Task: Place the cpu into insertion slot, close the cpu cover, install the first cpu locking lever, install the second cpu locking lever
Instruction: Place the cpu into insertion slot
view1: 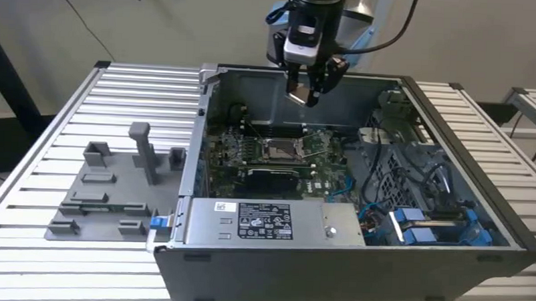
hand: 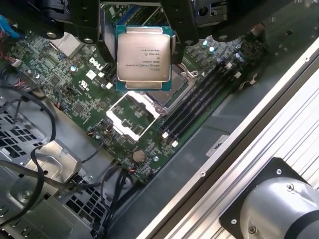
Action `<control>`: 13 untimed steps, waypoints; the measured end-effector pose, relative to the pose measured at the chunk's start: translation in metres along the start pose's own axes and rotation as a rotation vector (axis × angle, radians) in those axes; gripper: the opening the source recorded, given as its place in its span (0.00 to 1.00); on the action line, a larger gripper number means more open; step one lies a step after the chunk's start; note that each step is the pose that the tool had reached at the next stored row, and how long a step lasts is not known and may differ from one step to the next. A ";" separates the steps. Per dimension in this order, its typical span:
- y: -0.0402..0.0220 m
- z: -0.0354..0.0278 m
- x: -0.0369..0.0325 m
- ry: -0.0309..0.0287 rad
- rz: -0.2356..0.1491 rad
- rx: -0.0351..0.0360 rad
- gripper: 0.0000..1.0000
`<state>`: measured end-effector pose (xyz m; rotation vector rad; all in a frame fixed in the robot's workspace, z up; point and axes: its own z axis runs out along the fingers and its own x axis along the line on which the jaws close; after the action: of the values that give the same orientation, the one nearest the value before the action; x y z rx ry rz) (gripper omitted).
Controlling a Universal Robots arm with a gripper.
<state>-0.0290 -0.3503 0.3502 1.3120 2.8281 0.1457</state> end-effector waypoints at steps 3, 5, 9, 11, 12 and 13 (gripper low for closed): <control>0.0000 0.0003 0.0000 -0.0019 0.025 -0.0002 0.54; 0.0000 0.0006 0.0001 -0.0036 0.043 -0.0004 0.54; 0.0001 0.0011 0.0001 -0.0069 0.080 -0.0010 0.54; 0.0001 0.0014 0.0002 -0.0087 0.099 -0.0014 0.54; 0.0001 0.0015 0.0002 -0.0095 0.108 -0.0016 0.54; 0.0001 0.0016 0.0002 -0.0103 0.117 -0.0016 0.54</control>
<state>-0.0290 -0.3500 0.3487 1.4743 2.7421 0.1427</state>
